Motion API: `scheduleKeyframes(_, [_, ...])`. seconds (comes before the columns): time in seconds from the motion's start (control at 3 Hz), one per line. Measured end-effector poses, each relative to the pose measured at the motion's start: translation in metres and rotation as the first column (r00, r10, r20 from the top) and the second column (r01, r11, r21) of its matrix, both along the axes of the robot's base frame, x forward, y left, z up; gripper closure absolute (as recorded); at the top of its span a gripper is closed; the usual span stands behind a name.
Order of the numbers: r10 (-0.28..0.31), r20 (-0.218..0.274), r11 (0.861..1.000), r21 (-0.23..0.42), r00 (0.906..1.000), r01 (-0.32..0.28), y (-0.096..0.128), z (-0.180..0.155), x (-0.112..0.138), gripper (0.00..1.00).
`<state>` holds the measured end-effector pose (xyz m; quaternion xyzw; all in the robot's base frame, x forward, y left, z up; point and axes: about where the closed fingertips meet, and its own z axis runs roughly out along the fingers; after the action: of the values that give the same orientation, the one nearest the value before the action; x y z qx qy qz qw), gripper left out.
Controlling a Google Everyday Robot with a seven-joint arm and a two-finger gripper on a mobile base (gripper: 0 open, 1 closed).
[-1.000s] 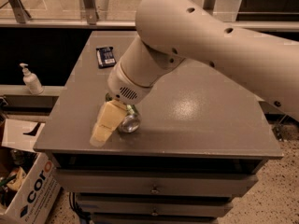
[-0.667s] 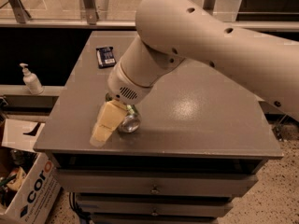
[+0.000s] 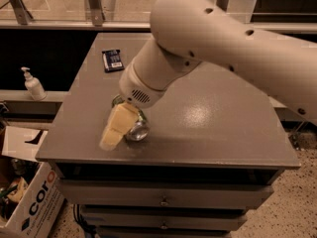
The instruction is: Pick green can
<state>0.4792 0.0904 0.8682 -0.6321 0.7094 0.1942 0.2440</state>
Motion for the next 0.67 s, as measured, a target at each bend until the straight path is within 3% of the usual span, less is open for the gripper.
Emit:
scheduleKeyframes(0.33, [-0.043, 0.040, 0.999, 0.011, 0.9983, 0.043, -0.021, 0.007, 0.019, 0.00])
scheduleKeyframes(0.67, [-0.102, 0.093, 0.995, -0.008, 0.9905, 0.103, -0.059, -0.004, 0.039, 0.00])
